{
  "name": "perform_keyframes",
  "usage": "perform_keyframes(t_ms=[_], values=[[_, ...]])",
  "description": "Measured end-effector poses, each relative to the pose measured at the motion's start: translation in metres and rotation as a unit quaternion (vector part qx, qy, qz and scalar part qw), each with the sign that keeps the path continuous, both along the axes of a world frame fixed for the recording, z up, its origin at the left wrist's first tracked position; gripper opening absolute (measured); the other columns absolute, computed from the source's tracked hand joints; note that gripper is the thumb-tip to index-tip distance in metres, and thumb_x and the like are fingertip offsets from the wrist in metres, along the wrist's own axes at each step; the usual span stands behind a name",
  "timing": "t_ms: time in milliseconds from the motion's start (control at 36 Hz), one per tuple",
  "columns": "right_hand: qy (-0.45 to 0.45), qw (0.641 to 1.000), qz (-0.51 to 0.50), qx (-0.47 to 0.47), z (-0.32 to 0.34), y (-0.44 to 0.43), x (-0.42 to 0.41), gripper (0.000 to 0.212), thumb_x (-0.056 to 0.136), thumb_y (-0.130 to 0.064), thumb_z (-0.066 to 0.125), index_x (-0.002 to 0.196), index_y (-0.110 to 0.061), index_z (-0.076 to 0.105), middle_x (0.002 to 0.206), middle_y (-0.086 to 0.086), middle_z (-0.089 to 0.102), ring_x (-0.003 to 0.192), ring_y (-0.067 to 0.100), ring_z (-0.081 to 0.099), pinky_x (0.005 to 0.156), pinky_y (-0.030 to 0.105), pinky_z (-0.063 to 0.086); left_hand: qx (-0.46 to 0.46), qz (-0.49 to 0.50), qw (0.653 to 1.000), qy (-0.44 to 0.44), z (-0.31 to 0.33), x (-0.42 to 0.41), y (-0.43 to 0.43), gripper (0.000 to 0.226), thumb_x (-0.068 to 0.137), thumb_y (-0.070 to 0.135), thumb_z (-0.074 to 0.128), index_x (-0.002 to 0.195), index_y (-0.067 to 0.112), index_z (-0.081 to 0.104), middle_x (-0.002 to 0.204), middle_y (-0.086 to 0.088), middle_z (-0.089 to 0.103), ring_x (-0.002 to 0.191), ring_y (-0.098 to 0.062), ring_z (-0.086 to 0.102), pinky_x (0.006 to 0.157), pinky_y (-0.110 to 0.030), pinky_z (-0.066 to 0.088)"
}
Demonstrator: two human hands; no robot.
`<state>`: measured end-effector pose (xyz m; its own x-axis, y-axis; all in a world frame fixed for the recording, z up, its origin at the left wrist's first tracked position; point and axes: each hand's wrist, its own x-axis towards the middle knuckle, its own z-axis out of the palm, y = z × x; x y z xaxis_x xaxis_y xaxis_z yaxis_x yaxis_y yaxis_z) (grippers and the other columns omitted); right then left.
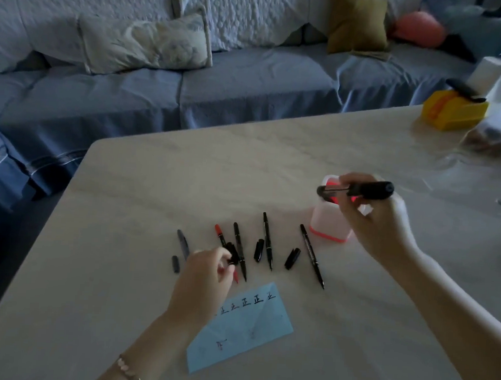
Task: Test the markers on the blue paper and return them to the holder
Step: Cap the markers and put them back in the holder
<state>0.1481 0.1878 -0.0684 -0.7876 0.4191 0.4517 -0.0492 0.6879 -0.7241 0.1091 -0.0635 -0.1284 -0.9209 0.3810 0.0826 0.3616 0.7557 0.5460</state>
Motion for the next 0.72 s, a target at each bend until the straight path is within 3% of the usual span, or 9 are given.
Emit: perform_keyframes(t_ms=[83, 167, 194, 278, 333, 472, 583, 722], values=[[0.021, 0.995, -0.077, -0.053, 0.005, 0.014, -0.012, 0.009, 0.086, -0.009, 0.057, 0.092, -0.006, 0.062, 0.1, 0.006, 0.051, 0.068, -0.003, 0.052, 0.062, -0.003, 0.036, -0.021, 0.058, 0.998, 0.009, -0.017, -0.009, -0.01, 0.012, 0.085, 0.011, 0.06, 0.096, 0.008, 0.064, 0.077, 0.004, 0.052, 0.077, -0.015, 0.051, 0.072, -0.025, 0.046], [-0.027, 0.992, -0.11, -0.059, -0.006, 0.021, -0.022, 0.006, 0.086, -0.01, 0.054, 0.086, -0.01, 0.06, 0.102, 0.011, 0.05, 0.071, -0.001, 0.04, 0.064, -0.005, 0.031, -0.038, 0.105, 0.993, -0.027, -0.024, -0.015, -0.016, 0.012, 0.089, 0.016, 0.055, 0.099, 0.011, 0.06, 0.088, -0.001, 0.051, 0.089, -0.021, 0.051, 0.079, -0.028, 0.046], [-0.043, 0.991, -0.117, -0.055, -0.012, 0.023, -0.025, 0.007, 0.085, -0.009, 0.055, 0.09, -0.008, 0.06, 0.104, 0.012, 0.052, 0.076, -0.001, 0.039, 0.067, 0.001, 0.033, -0.041, 0.118, 0.991, -0.041, -0.025, -0.017, -0.018, 0.014, 0.09, 0.019, 0.052, 0.101, 0.011, 0.058, 0.092, -0.003, 0.051, 0.094, -0.023, 0.051, 0.082, -0.031, 0.046], [-0.096, 0.985, -0.132, -0.064, -0.027, 0.027, -0.034, 0.014, 0.081, -0.006, 0.057, 0.095, -0.009, 0.055, 0.097, 0.009, 0.057, 0.087, 0.021, 0.051, 0.072, 0.029, 0.04, -0.052, 0.142, 0.986, -0.073, -0.027, -0.021, -0.02, 0.02, 0.092, 0.027, 0.048, 0.105, 0.014, 0.055, 0.105, -0.004, 0.051, 0.105, -0.023, 0.049, 0.085, -0.033, 0.045], [-0.128, 0.981, -0.134, -0.058, -0.032, 0.027, -0.04, 0.013, 0.08, -0.01, 0.059, 0.091, -0.013, 0.054, 0.092, 0.006, 0.061, 0.089, 0.027, 0.055, 0.072, 0.036, 0.046, -0.06, 0.152, 0.983, -0.08, -0.028, -0.022, -0.021, 0.024, 0.093, 0.032, 0.047, 0.109, 0.015, 0.055, 0.109, -0.003, 0.05, 0.107, -0.021, 0.048, 0.082, -0.031, 0.045], [-0.22, 0.966, -0.132, -0.016, -0.032, 0.021, -0.042, 0.023, 0.083, -0.029, 0.059, 0.101, -0.016, 0.06, 0.105, 0.012, 0.062, 0.098, 0.031, 0.053, 0.074, 0.036, 0.046, -0.062, 0.197, 0.975, -0.081, -0.028, -0.03, -0.035, 0.022, 0.092, 0.022, 0.045, 0.107, 0.01, 0.056, 0.114, -0.009, 0.05, 0.11, -0.028, 0.046, 0.084, -0.035, 0.042], [-0.175, 0.977, -0.112, 0.049, -0.025, 0.005, -0.027, 0.028, 0.084, -0.022, 0.059, 0.112, -0.016, 0.06, 0.117, 0.008, 0.06, 0.114, 0.027, 0.043, 0.088, 0.034, 0.038, -0.086, 0.201, 0.973, -0.069, -0.037, -0.046, -0.049, 0.033, 0.092, 0.016, 0.045, 0.123, 0.007, 0.051, 0.127, -0.013, 0.046, 0.119, -0.033, 0.042, 0.094, -0.037, 0.038], [-0.154, 0.985, -0.05, 0.066, -0.021, -0.029, -0.011, 0.029, 0.084, -0.014, 0.059, 0.113, -0.014, 0.061, 0.12, 0.003, 0.058, 0.115, 0.022, 0.046, 0.089, 0.028, 0.035, -0.097, 0.193, 0.974, -0.061, -0.043, -0.058, -0.054, 0.018, 0.09, 0.018, 0.052, 0.098, 0.006, 0.064, 0.108, -0.014, 0.054, 0.103, -0.034, 0.052, 0.08, -0.037, 0.045]])
